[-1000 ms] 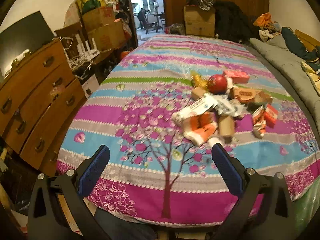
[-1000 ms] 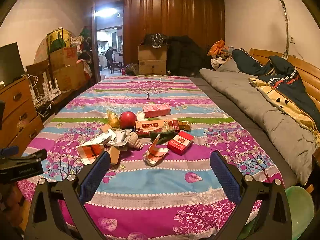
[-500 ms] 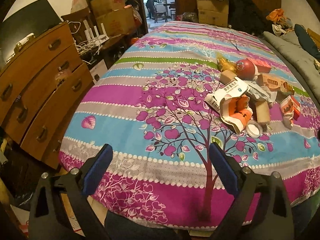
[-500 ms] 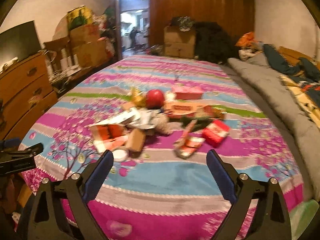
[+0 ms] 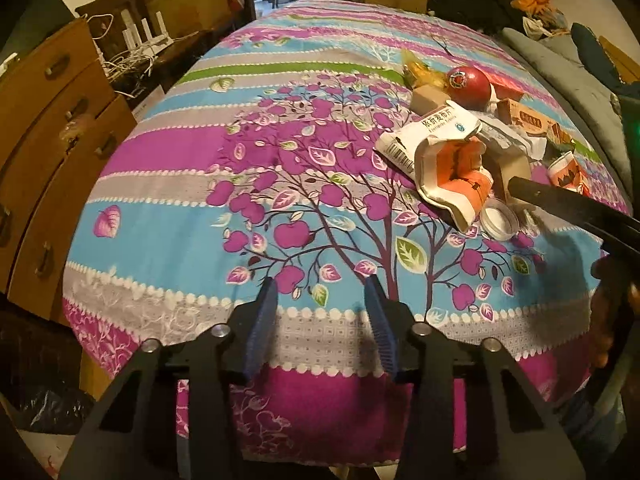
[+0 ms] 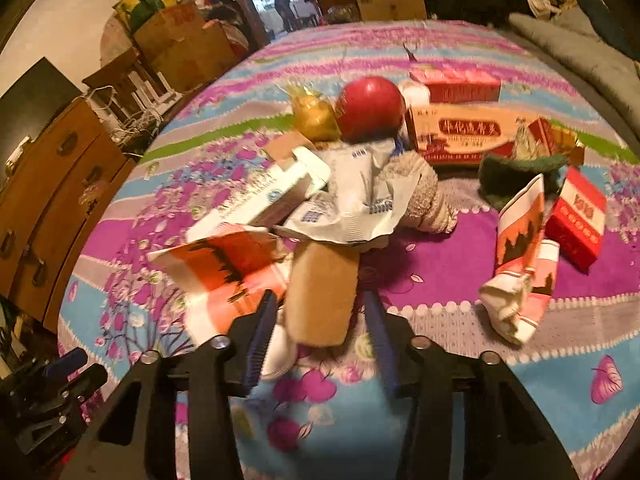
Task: Collect trash
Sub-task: 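Grasp the tan sponge with the right tool while the left tool grasps the white lid, then carry sponge and lid to the green bin and open both tools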
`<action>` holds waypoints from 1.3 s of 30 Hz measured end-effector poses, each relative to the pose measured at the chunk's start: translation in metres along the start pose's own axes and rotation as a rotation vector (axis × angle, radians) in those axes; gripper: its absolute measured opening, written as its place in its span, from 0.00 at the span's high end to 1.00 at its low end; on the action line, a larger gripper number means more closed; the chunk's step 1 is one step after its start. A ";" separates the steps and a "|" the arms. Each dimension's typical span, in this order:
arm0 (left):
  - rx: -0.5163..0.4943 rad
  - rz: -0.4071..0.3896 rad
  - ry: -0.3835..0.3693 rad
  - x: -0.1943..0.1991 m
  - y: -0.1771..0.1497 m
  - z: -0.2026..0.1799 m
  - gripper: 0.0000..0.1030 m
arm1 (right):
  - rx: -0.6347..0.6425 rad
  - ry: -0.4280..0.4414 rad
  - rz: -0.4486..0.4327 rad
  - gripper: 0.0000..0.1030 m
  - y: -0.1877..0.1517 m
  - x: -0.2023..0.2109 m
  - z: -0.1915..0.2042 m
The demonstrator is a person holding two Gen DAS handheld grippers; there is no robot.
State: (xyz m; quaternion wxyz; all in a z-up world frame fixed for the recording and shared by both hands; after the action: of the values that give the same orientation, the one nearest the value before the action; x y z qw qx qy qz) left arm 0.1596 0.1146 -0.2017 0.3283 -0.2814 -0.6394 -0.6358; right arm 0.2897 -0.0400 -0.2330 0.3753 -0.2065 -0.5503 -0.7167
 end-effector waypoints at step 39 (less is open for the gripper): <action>-0.141 -0.024 -0.246 -0.064 0.029 -0.169 0.51 | -0.256 0.109 -0.088 0.73 -0.050 0.153 -0.074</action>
State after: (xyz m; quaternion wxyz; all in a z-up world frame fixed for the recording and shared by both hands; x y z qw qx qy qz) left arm 0.2331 -0.0496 -0.2374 0.2194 -0.3720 -0.6316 -0.6438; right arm 0.1629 -0.1514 -0.1787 0.3435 -0.1892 -0.4416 -0.8070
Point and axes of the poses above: each gripper's, at about its wrist camera, not at the fingertips, and x roughly against the way its jaws point, z to its left, y to its top, the point moved 10 cm from there along -x, roughly the way its jaws point, and after that the axes turned 9 degrees about -z, right-handed, at the moved point
